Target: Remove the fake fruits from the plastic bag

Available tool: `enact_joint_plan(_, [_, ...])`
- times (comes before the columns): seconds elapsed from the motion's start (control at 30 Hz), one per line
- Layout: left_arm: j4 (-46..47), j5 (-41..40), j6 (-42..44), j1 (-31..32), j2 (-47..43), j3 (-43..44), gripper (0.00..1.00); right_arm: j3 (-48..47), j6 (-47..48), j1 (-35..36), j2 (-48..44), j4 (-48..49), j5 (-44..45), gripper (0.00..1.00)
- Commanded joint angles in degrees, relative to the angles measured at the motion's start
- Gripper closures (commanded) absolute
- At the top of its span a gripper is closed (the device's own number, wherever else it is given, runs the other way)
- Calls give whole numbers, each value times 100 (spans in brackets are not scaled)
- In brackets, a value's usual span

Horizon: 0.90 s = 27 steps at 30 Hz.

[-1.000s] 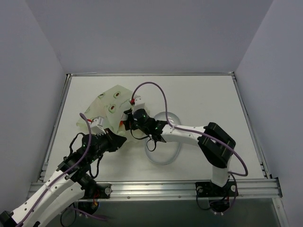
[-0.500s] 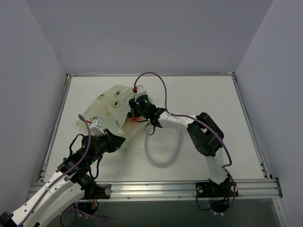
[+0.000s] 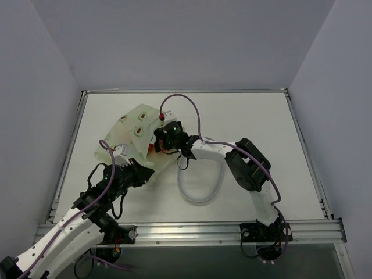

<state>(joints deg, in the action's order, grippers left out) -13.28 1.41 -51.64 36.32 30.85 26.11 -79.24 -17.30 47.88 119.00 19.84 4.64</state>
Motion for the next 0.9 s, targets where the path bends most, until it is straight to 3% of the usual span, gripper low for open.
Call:
enact_joint_plan(0.0, [107,-88,66,25,9,8,98,-302,-10,29,255,-6,62,11])
enact_joint_plan(0.17, [-34,-299,154,25,-35,26,98,-285,-71,55,255,354,274,20])
enact_joint_plan(0.3, [-262,-492,224,25,-105,96,98,-215,-116,73,186,442,238,40])
enact_joint_plan(0.4, [-438,-694,268,25,-211,175,98,250,-142,169,-261,661,344,48])
enact_joint_plan(0.87, [-95,-1379,443,-19,580,755,98,2490,-229,398,-2784,767,-957,48])
